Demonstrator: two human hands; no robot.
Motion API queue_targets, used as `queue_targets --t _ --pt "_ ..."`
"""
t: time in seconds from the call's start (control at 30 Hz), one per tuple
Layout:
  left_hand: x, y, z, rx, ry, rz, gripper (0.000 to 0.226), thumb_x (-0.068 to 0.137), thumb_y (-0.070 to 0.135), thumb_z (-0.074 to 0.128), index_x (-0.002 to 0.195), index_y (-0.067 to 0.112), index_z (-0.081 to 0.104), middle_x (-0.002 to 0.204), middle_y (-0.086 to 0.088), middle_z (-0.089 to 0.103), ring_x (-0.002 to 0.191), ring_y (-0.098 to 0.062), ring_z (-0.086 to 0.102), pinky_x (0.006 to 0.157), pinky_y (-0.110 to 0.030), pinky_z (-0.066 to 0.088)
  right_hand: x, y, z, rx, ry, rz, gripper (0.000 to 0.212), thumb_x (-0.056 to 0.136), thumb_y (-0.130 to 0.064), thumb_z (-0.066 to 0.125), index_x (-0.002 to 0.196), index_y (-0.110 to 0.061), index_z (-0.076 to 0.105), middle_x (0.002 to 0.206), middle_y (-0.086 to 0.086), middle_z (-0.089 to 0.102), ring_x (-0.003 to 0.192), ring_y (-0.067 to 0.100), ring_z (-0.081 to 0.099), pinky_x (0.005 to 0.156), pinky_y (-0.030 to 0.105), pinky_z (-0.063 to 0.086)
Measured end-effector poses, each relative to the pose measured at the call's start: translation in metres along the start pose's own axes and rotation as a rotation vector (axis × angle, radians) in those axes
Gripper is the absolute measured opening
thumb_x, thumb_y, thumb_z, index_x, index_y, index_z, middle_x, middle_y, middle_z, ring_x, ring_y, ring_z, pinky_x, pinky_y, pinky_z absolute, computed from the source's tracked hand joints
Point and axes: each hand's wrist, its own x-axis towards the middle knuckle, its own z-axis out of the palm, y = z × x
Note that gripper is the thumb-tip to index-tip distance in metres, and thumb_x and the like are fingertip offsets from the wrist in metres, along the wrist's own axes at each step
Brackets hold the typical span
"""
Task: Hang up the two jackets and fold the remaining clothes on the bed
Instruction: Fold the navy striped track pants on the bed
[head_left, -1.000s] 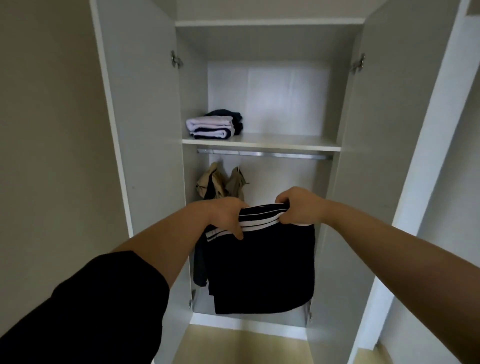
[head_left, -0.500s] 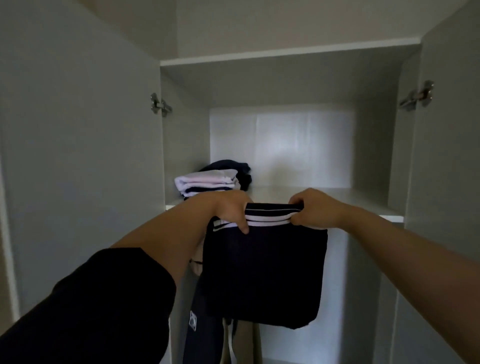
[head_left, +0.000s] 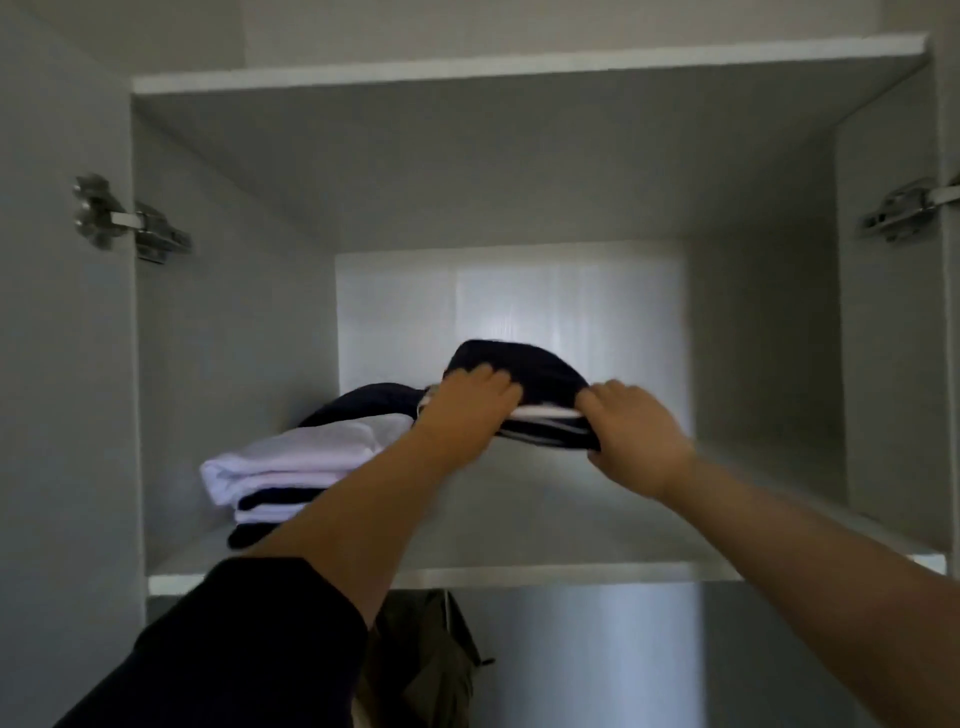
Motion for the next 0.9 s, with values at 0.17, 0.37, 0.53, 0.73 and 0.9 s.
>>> queue_targets --t 0.17,0.37,0.53,0.73,0.9 --pt "0.001 0.024 0.111 -0.226 -0.423 0.001 0.06 0.087 0.012 0.057 0.139 0.011 0.028 0.136 -0.014 0.035 0.122 -0.032 0.037 0.081 -0.037 0.039 0.001 -0.001 0.101 0.08 -0.632 0.118 0.059 0.086 -0.027 0.057 0.135 -0.013 0.028 0.129 0.01 0.046 0.115 0.027 0.047 0.085 0.035 0.043" --pt "0.041 0.01 0.173 -0.352 -0.533 -0.148 0.064 0.088 0.017 0.056 0.143 0.013 0.023 0.14 -0.015 0.032 0.127 -0.032 0.034 0.099 -0.045 0.04 0.052 0.014 0.161 0.018 -0.852 0.178 0.068 0.093 -0.027 0.051 0.148 -0.024 0.012 0.142 0.012 0.034 0.122 0.032 0.046 0.095 0.039 0.042" --pt "0.056 -0.009 0.216 -0.548 -0.681 -0.266 0.071 0.094 0.047 0.04 0.151 0.021 0.006 0.158 -0.008 0.002 0.145 -0.027 -0.003 0.115 -0.05 0.009 0.078 0.013 0.207 0.069 -0.813 0.259 0.068 0.094 -0.024 0.047 0.149 -0.021 0.008 0.15 0.014 0.018 0.131 0.035 0.03 0.104 0.046 0.037" --pt "0.063 -0.008 0.251 -0.399 -0.596 -0.366 0.07 0.095 0.059 0.026 0.151 0.023 0.004 0.159 -0.009 -0.006 0.145 -0.029 -0.009 0.114 -0.055 -0.004 0.072 0.018 0.237 0.317 -0.555 0.451 0.076 0.092 -0.041 0.052 0.149 -0.014 0.009 0.154 0.009 0.014 0.136 0.031 0.026 0.106 0.048 0.032" --pt "0.067 -0.006 0.251 -0.32 -0.546 -0.436 0.069 0.094 0.06 0.026 0.151 0.024 0.008 0.159 -0.009 0.002 0.145 -0.032 0.0 0.111 -0.06 -0.002 0.071 0.017 0.241 0.361 -0.554 0.58 0.07 0.092 -0.045 0.051 0.146 -0.016 0.018 0.146 0.015 0.025 0.127 0.034 0.039 0.101 0.045 0.038"
